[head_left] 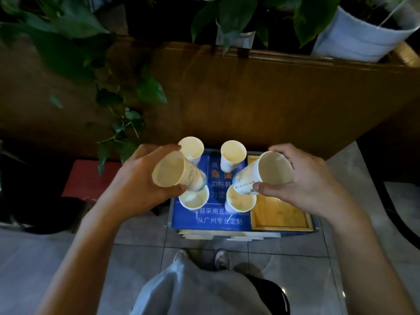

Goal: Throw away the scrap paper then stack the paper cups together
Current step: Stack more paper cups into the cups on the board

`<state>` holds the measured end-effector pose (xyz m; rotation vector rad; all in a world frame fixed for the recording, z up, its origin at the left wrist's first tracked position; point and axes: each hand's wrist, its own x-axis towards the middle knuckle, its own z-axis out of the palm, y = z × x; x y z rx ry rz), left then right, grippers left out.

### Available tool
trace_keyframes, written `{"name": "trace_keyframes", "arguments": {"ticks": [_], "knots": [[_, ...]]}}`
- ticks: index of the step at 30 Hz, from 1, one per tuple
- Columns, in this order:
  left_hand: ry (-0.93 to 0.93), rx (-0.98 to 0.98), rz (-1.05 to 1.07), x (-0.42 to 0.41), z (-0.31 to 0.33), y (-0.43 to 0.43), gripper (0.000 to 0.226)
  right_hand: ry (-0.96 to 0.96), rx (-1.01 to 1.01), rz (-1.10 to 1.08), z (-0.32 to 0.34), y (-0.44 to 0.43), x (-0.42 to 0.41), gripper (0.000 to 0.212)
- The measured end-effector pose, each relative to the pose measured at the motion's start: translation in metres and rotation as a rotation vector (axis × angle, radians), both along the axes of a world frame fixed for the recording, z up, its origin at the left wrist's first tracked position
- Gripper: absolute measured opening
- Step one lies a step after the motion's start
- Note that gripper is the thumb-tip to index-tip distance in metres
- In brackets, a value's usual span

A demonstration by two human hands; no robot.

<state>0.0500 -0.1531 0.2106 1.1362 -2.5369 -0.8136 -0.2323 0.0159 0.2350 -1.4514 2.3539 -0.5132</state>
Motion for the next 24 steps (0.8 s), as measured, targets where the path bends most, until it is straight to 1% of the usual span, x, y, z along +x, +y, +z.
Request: {"name": "trace_keyframes", "arguments": {"ticks": [5, 8, 12, 17, 24], "knots": [[-0.066, 0.05, 0.005, -0.009, -0.028, 0.0, 0.086, 0.015, 0.064, -0.02, -0.031, -0.005, 0.004, 0.091], [-0.094, 0.06, 0.01, -0.015, -0.043, 0.003, 0.084, 0.018, 0.094, -0.035, -0.049, -0.007, 0.007, 0.09], [-0.129, 0.054, -0.013, -0.024, -0.058, 0.007, 0.083, -0.005, 0.118, -0.038, -0.068, -0.011, 0.009, 0.089], [-0.136, 0.011, -0.019, -0.029, -0.074, 0.006, 0.082, 0.011, 0.132, -0.048, -0.087, -0.011, 0.008, 0.091], [-0.205, 0.039, -0.044, -0.037, -0.092, 0.009, 0.084, -0.048, 0.182, -0.086, -0.111, -0.016, 0.007, 0.091]]}}
